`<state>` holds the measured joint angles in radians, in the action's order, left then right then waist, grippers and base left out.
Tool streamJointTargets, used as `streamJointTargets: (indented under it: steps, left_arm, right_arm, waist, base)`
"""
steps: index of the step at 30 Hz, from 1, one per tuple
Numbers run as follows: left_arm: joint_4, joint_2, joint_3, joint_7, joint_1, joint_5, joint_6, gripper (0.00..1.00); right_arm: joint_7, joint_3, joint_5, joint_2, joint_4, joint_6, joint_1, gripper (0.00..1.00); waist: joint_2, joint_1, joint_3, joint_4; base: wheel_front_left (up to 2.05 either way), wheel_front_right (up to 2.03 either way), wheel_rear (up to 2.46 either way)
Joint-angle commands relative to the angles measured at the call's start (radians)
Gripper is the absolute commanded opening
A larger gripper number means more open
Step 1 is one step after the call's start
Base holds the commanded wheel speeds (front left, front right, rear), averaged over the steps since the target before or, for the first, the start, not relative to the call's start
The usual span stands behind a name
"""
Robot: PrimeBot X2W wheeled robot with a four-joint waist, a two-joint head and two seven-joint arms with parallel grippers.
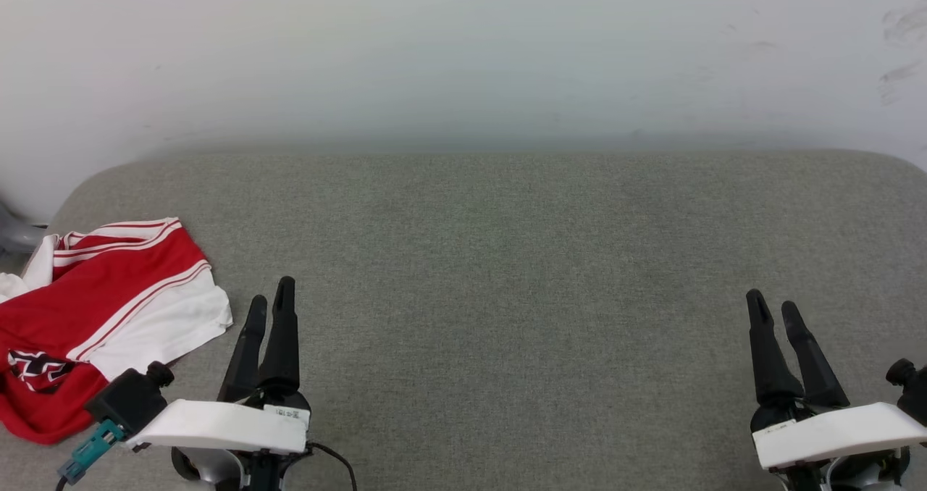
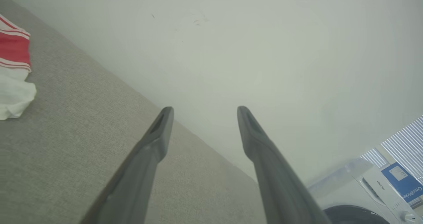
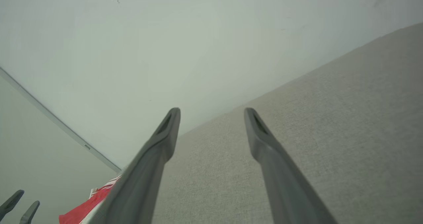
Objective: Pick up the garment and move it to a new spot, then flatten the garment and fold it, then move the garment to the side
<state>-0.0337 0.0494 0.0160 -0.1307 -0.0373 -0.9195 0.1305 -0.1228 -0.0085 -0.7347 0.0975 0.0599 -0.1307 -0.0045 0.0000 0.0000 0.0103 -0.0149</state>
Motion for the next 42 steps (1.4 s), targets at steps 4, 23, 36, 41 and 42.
streamJointTargets:
  steps: [4, 23, 36, 41, 42]
  left_arm:
    - [0.014, 0.0, 0.008, -0.016, 0.004, 0.133, 0.0, 1.0]
    - [-0.06, 0.035, 0.029, -0.066, 0.003, 0.584, -0.008, 1.0]
    - [-0.081, 0.046, 0.026, -0.093, 0.005, 0.708, -0.009, 1.0]
    - [-0.092, 0.037, 0.02, -0.103, 0.001, 0.723, -0.007, 1.0]
    - [-0.092, 0.036, 0.02, -0.105, 0.001, 0.726, -0.006, 1.0]
  right_arm:
    - [0.005, -0.006, 0.116, -0.004, -0.026, 0.0, 0.003, 1.0]
    - [0.064, -0.054, 0.517, -0.015, -0.094, 0.0, 0.038, 1.0]
    - [0.084, -0.077, 0.659, -0.035, -0.121, 0.0, 0.056, 1.0]
    - [0.084, -0.087, 0.687, -0.041, -0.128, 0.0, 0.064, 1.0]
    - [0.082, -0.086, 0.691, -0.042, -0.13, 0.0, 0.064, 1.0]
  waist:
    - [0.0, 0.0, 0.001, 0.001]
    - [0.0, 0.0, 0.006, 0.0]
    - [0.0, 0.0, 0.008, 0.001]
    - [0.0, 0.0, 0.009, 0.001]
    - [0.0, 0.0, 0.009, 0.001]
  base:
    - [0.0, 0.0, 0.0]
    - [0.0, 0.0, 0.0]
    - [0.0, 0.0, 0.0]
    - [0.0, 0.0, 0.0]
    - [0.0, 0.0, 0.0]
